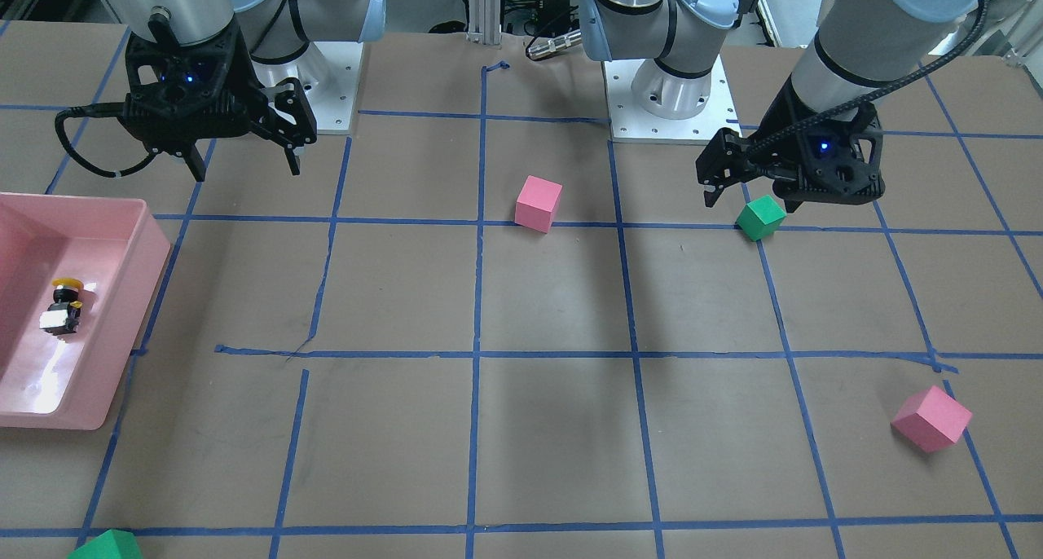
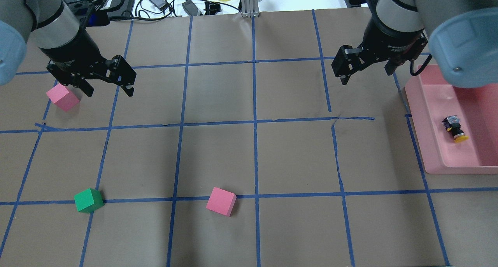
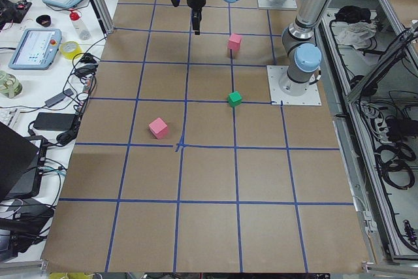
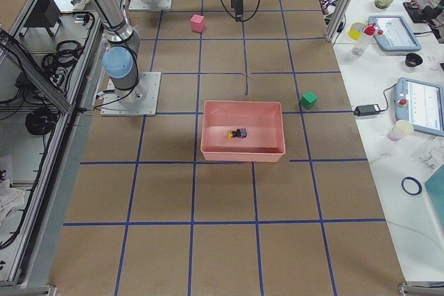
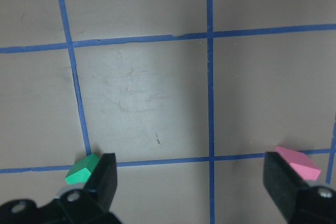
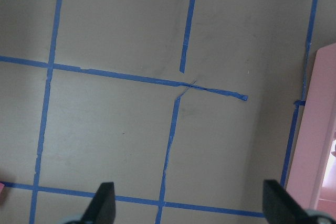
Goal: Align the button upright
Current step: 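Move the right gripper over the pink bin toward the button switch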
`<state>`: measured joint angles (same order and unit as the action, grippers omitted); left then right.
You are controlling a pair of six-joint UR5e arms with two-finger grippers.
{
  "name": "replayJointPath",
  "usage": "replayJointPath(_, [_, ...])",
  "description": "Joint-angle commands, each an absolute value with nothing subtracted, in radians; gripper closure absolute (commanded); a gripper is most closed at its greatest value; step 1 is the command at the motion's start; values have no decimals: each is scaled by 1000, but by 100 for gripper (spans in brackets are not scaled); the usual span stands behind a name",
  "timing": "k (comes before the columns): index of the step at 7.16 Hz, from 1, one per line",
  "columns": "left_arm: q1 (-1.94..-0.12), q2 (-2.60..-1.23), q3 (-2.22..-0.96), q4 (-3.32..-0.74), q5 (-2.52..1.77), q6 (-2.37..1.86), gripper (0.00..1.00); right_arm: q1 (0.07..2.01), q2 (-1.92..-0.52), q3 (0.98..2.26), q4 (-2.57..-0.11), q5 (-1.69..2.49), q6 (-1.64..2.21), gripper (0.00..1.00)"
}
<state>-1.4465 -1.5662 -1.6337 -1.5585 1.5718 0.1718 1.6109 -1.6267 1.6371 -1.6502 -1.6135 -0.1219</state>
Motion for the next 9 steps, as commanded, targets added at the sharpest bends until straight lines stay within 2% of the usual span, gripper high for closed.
replayJointPath(1, [-1447, -1566, -1634, -1559, 1574, 172, 0, 1609, -1623, 1635, -1647, -1606, -121, 0])
replayJointPath(4, [-1445, -1566, -1634, -1557, 1569, 172, 0, 1535, -1586, 1565, -1658, -1605, -123, 0])
replayJointPath(9, [-1447, -1568, -1632, -1554, 1569, 172, 0, 1162, -1441, 1600, -1672, -1652, -231, 0])
